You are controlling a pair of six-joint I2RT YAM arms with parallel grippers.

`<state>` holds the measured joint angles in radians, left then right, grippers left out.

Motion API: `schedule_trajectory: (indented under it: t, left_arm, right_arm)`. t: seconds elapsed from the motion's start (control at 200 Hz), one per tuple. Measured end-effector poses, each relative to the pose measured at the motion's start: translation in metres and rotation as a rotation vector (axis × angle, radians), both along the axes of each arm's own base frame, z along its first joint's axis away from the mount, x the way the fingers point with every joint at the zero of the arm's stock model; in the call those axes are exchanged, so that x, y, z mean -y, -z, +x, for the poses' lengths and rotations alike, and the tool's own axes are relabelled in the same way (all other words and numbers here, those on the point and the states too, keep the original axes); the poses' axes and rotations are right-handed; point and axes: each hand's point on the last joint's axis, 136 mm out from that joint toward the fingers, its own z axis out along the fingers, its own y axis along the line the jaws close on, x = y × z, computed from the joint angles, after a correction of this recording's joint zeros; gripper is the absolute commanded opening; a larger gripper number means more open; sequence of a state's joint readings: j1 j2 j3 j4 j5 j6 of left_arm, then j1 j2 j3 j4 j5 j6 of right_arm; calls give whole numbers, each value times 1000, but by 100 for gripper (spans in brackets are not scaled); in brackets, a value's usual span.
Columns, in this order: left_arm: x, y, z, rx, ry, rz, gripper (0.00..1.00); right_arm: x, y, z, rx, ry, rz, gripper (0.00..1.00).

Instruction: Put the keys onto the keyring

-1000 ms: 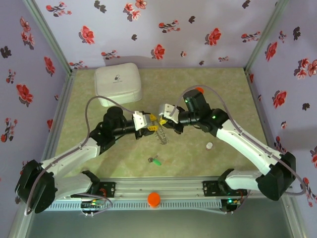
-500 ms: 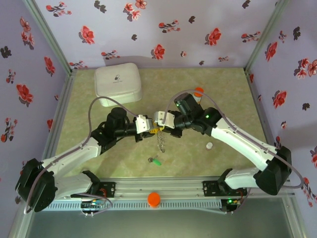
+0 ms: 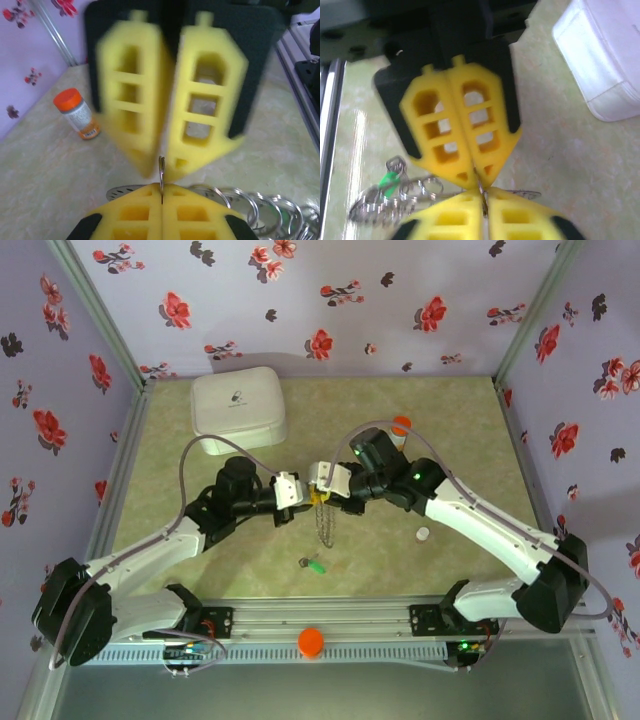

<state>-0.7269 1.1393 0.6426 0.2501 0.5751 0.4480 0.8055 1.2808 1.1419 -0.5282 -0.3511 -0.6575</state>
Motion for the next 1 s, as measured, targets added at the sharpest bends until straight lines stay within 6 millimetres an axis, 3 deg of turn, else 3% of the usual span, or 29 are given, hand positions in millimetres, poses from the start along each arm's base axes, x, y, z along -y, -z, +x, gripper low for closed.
schedule_trajectory:
  t: [0.255,0.545,1.0]
  left_arm:
    - [-8,18,-5,-10,-40,-94,0]
    - [-2,-13,-14,-17,18,-235,0]
    - [1,-24,-20,-43,64,-289,0]
  right_arm:
    - [34,-16,14,46,118,239,32]
    - [19,-12,-4,-36,-4,289,31]
    - [14,-15,-18,-85,-80,311,19]
